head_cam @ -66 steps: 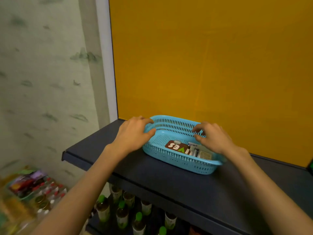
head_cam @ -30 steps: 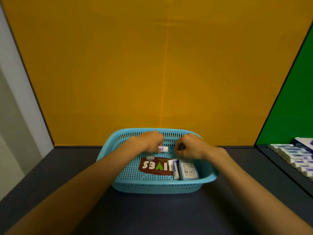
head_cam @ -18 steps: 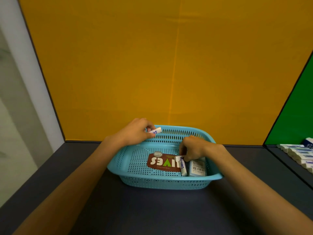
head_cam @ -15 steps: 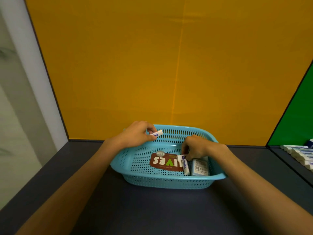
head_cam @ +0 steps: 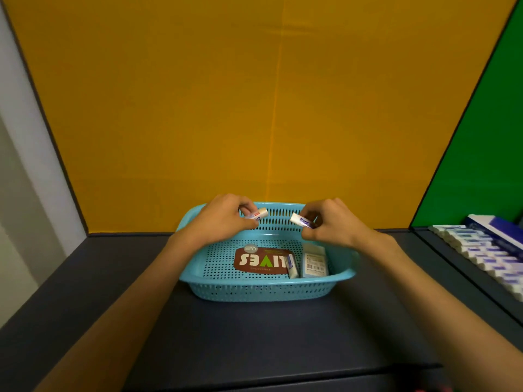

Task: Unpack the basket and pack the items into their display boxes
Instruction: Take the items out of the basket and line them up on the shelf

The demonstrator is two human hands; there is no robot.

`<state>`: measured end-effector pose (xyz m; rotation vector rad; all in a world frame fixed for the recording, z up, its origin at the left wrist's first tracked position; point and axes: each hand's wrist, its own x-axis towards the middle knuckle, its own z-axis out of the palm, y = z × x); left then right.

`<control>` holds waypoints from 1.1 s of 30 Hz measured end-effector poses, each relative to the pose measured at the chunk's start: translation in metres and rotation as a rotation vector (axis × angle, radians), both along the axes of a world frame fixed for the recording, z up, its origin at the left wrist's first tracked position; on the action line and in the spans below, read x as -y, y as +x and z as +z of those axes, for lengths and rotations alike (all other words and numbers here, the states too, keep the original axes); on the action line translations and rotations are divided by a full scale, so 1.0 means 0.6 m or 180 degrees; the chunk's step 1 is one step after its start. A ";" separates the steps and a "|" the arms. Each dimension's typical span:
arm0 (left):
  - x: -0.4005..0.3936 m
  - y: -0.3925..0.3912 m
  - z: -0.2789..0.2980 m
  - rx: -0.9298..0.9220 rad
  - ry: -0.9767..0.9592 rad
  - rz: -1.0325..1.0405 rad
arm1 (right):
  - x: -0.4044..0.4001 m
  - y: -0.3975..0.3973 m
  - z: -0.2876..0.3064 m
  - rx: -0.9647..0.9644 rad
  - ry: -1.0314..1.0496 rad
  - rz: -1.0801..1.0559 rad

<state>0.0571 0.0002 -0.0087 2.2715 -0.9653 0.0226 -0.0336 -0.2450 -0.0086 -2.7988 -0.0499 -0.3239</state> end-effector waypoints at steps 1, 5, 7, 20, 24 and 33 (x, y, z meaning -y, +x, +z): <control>0.010 -0.007 0.003 0.0027 -0.0009 -0.0053 | 0.004 -0.013 0.003 0.0036 0.0000 -0.0077; 0.061 -0.046 0.016 0.0035 -0.0061 -0.0291 | 0.035 -0.072 0.013 0.0165 0.0093 -0.0262; 0.093 -0.070 0.022 0.0036 -0.0065 -0.0410 | 0.058 -0.107 0.015 0.0292 0.0216 -0.0287; 0.375 -0.276 0.010 0.0284 -0.0214 -0.0889 | 0.318 -0.378 -0.030 0.0353 0.0581 -0.0448; 0.466 -0.343 -0.015 0.0227 -0.0183 -0.0931 | 0.409 -0.463 -0.048 0.0354 0.0737 -0.0452; 0.621 -0.444 -0.054 0.0314 -0.0101 -0.0744 | 0.573 -0.580 -0.093 0.0351 0.0772 -0.0583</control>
